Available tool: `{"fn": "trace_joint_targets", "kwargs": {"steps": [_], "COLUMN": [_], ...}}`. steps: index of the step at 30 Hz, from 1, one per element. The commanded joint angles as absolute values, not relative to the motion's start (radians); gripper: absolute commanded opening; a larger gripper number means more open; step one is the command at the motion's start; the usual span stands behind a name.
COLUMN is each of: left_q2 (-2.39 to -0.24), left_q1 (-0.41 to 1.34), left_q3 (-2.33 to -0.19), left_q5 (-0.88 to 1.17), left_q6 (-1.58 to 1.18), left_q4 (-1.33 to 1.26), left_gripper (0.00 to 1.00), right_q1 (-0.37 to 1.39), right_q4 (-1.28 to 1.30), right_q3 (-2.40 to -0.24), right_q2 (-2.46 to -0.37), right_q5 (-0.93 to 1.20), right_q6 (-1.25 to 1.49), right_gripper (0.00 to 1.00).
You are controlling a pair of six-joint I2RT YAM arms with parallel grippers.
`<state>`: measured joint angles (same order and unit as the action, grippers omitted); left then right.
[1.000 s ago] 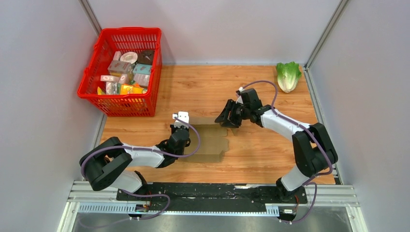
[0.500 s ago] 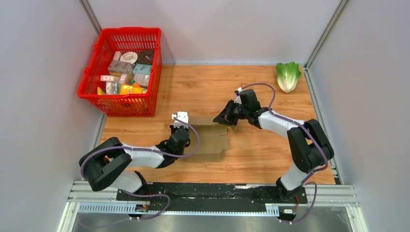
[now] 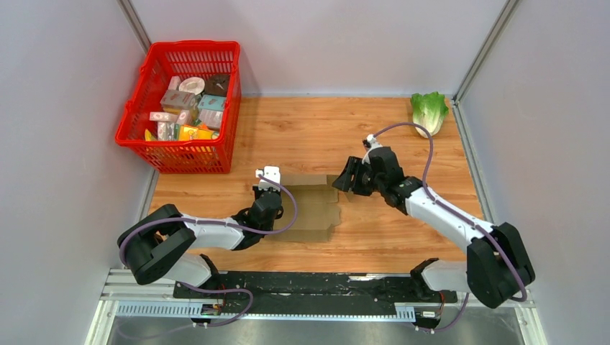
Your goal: Fold the paper box
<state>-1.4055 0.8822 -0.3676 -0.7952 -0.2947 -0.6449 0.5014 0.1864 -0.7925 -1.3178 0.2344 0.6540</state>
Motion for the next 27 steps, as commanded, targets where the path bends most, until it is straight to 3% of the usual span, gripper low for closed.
{"fn": "trace_joint_targets", "kwargs": {"steps": [1,9,12,27], "left_q2": [-1.404,-1.393,-1.379,-1.370], "left_q1": [0.885,0.890,0.894,0.897], "left_q3": [-0.380,-0.377,-0.371,-0.374], "left_q5": [-0.793,-0.793,-0.793,-0.805], "left_q6": [-0.278,-0.282,-0.298,-0.307], "left_q4": [-0.609,-0.600,-0.583,-0.565], "left_gripper": [0.00,0.00,0.00,0.00], "right_q1": [0.560,0.646,0.646,0.739], "right_q4": [0.184,0.228,0.229,0.178], "right_q3": [-0.732,-0.840,-0.853,-0.877], "right_q2": [-1.278,-1.442,-1.500,-1.635], "right_q5": [0.097,-0.095,-0.123,-0.227], "right_q6": [0.546,0.520,0.523,0.520], "right_gripper": [0.52,0.11,0.03,0.00]}}
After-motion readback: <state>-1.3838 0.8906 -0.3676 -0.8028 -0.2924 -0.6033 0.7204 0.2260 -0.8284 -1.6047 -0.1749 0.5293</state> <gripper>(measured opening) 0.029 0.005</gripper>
